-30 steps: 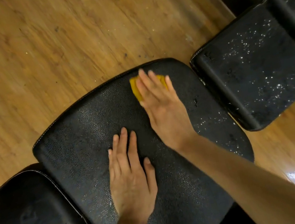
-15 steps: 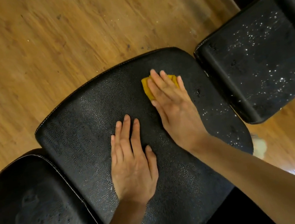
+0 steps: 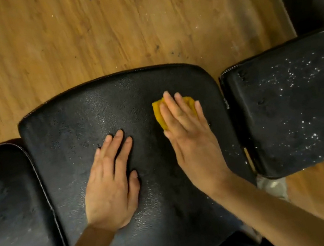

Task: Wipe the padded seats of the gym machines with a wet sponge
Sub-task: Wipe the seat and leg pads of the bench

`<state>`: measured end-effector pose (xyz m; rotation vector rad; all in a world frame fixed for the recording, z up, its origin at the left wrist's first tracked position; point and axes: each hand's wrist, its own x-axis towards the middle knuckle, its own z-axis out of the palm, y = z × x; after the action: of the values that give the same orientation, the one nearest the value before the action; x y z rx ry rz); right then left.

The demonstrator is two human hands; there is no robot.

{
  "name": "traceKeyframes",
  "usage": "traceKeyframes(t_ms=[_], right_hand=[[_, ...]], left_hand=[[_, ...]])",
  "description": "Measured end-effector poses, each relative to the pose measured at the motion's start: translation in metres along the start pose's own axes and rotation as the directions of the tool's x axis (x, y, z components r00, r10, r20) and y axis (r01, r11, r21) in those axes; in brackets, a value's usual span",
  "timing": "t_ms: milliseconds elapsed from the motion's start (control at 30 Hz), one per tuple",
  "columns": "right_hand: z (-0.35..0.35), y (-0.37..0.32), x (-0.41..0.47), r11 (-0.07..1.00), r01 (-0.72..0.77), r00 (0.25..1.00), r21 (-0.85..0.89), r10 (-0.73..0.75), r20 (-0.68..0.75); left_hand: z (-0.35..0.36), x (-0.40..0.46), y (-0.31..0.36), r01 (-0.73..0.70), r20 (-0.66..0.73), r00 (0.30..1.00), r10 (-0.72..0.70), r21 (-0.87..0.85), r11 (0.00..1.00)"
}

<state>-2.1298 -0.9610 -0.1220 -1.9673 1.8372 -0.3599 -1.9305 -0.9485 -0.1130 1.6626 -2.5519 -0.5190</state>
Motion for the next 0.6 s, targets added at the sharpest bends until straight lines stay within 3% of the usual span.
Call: traceKeyframes(t_ms=[167,367,467,600], right_hand=[[-0.007,0.024,-0.065,0.969,0.244,0.956,-0.042,-0.233,0.177],[-0.008,0.027,0.018,0.995,0.097,0.995,0.033,-0.096,-0.034],[-0.005,0.028,-0.036,0.997,0.072,0.997,0.031,-0.073,0.02],[-0.007,0.041,-0.049,0.98,0.2,0.976,-0.003,-0.199,0.091]], left_hand=[[0.002,-0.001,-0.001,-0.01,-0.031,0.999,0.01,-0.009,1.0],[-0.001,-0.003,0.001,-0.007,-0.057,0.998,0.005,-0.034,0.999],[-0.002,-0.003,0.003,-0.014,-0.052,0.999,0.012,-0.035,0.999],[-0.002,-0.004,0.001,-0.041,-0.062,0.997,0.038,-0.038,0.998]])
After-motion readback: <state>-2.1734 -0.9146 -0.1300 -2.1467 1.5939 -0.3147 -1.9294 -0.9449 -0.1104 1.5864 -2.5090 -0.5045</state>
